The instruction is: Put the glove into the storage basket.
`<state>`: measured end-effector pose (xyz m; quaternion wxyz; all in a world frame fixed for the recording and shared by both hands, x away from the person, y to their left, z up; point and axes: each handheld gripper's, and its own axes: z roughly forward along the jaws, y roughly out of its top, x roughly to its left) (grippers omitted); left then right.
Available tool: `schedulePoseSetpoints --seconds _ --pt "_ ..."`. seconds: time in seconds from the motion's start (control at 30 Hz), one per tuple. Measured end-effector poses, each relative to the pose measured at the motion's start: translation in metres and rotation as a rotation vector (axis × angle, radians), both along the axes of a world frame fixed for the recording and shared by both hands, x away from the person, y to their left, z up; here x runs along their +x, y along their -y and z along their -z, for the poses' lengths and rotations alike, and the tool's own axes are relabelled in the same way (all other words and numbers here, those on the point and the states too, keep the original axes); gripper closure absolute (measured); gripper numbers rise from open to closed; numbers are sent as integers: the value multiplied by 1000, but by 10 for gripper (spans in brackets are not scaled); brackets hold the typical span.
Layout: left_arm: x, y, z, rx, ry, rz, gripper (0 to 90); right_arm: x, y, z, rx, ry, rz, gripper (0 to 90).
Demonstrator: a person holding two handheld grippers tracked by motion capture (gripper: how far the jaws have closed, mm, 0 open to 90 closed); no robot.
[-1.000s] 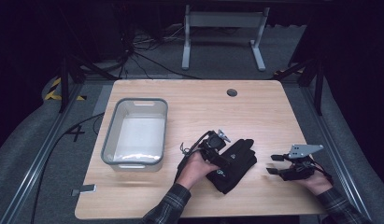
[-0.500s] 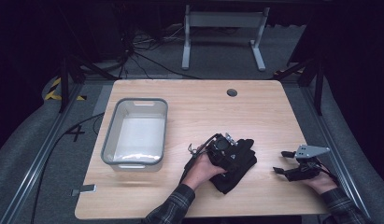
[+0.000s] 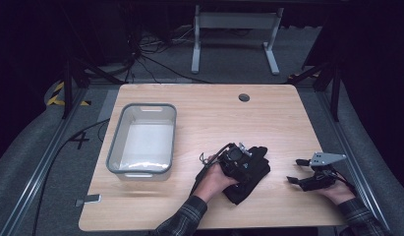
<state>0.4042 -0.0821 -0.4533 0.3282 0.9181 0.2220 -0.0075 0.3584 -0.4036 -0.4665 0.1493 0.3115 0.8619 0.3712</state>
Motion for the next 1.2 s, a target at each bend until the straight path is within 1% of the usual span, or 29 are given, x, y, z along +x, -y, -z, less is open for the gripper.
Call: schedulePoseSetpoints --seconds 0.07,0.27,0.3,0.37,0.4,0.47,0.57,0.6,0.63,0.7,0.83,0.87,0.9,0.97,1.0,1.03,1.13,1.2 --pt "-1 0 0 -6 -7 -5 261 0 -1 0 0 -2 1 172" --pt "-2 0 -3 -3 -31 7 390 0 -1 0 0 -3 1 167" --pt "-2 0 -3 -2 -37 13 420 0 -1 0 0 -4 2 167" --pt "-1 -1 -3 -15 -54 22 483 0 -1 0 0 -3 1 165" --pt "0 -2 -3 -19 -71 25 515 0 -1 0 0 -4 1 164" --pt "1 -2 -4 -27 -88 30 589 0 -1 0 0 -4 -1 160" --pt "0 -1 -6 -17 -89 53 654 0 -1 0 0 -4 -2 157" --pt "-1 0 -7 -13 -91 56 663 0 -1 0 0 -4 -2 157" --pt "-1 0 -8 -15 -97 53 673 0 -1 0 0 -4 -2 157" --pt "-1 -1 -10 -17 -98 54 689 0 -1 0 0 -4 -2 157" --pt "-3 -7 -20 -51 -88 57 769 0 -1 0 -1 -4 -3 155" --pt "-3 -7 -21 -43 -82 59 771 0 -1 0 -1 -4 -3 154" --pt "-3 -7 -21 -39 -87 58 775 0 -1 0 -1 -4 -3 154" --pt "-3 -7 -22 -40 -87 56 778 0 -1 0 -1 -4 -3 154" --pt "-3 -7 -23 -43 -90 52 780 0 -1 0 -1 -4 -3 154" --pt "-2 -7 -24 -46 -78 55 781 0 -1 0 -1 -4 -2 154" --pt "-3 -10 -29 -66 -61 39 786 0 -1 0 -1 -4 -2 154" --pt "-3 -13 -33 -71 -57 38 787 0 -1 0 -1 -4 -2 154"
